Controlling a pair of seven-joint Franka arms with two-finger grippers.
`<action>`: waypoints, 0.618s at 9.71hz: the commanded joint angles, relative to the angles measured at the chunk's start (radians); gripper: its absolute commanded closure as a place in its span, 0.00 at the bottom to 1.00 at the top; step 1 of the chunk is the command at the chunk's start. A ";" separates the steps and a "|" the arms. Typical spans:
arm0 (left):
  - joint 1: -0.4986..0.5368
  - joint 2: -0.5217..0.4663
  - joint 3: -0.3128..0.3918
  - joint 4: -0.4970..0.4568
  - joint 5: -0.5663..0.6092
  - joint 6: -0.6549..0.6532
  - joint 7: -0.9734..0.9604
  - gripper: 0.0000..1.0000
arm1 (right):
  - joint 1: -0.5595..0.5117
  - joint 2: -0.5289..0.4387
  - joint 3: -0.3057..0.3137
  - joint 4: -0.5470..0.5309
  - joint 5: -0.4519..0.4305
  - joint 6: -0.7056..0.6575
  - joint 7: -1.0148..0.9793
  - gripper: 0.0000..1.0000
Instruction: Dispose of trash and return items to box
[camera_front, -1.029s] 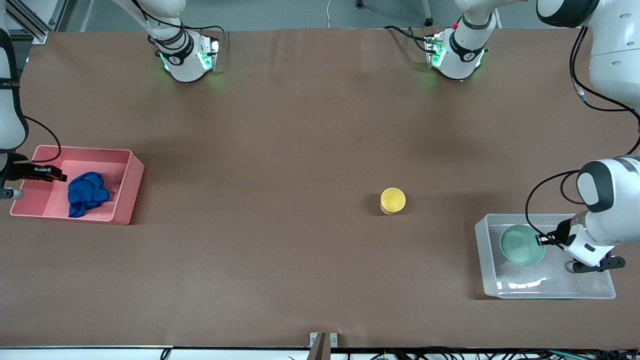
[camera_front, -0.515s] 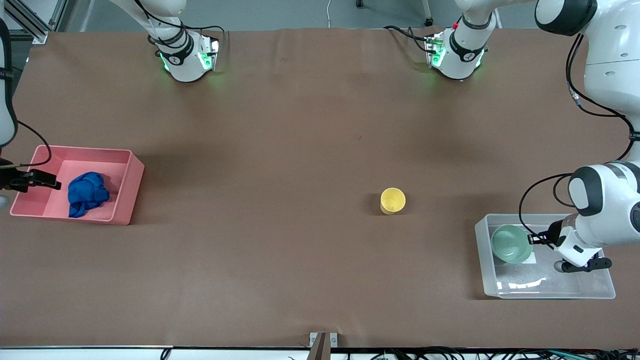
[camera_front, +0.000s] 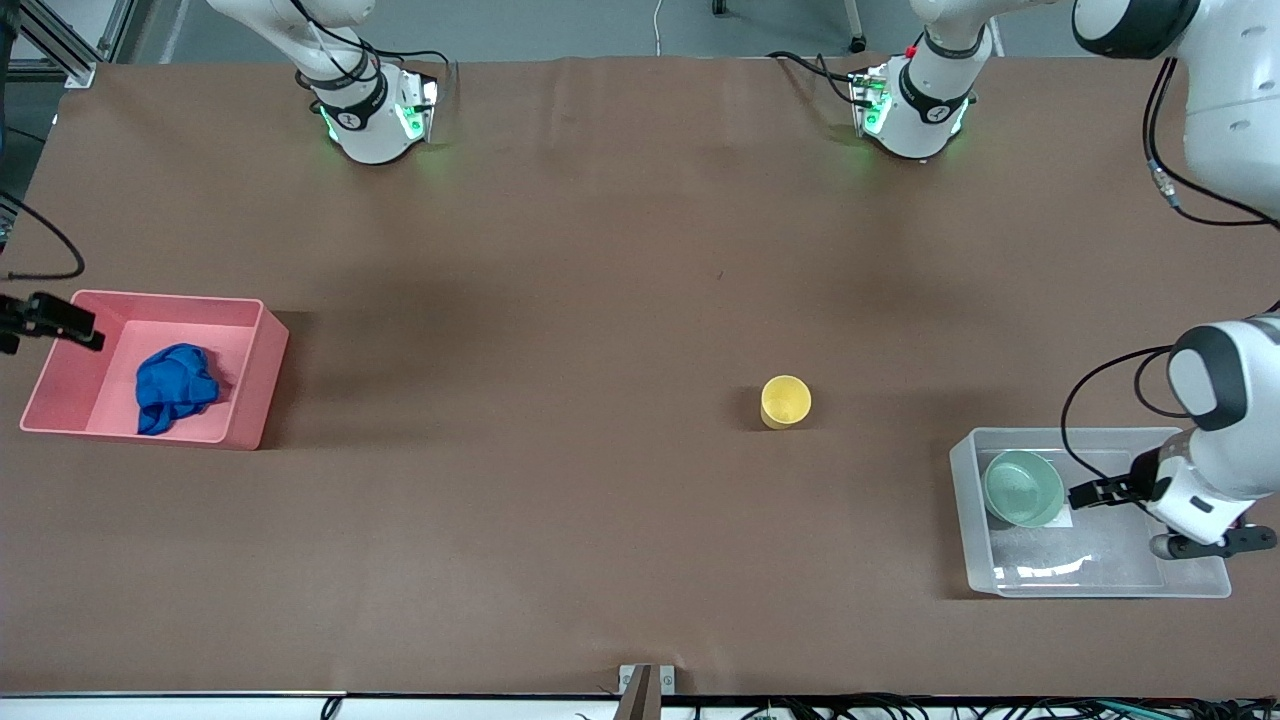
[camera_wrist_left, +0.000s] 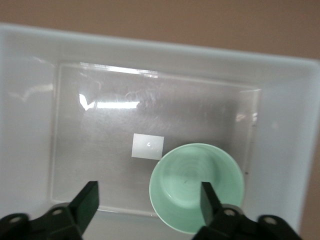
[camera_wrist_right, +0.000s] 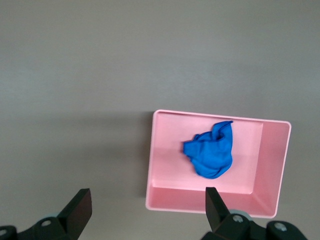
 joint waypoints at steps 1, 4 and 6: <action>-0.020 -0.094 -0.058 -0.042 0.019 -0.144 -0.070 0.00 | 0.060 -0.094 -0.005 -0.030 -0.016 -0.063 0.088 0.00; -0.140 -0.190 -0.103 -0.084 0.019 -0.313 -0.324 0.00 | 0.068 -0.143 0.003 -0.023 -0.011 -0.136 0.084 0.00; -0.168 -0.202 -0.190 -0.132 0.011 -0.309 -0.520 0.01 | 0.068 -0.134 0.005 0.038 -0.010 -0.139 0.085 0.00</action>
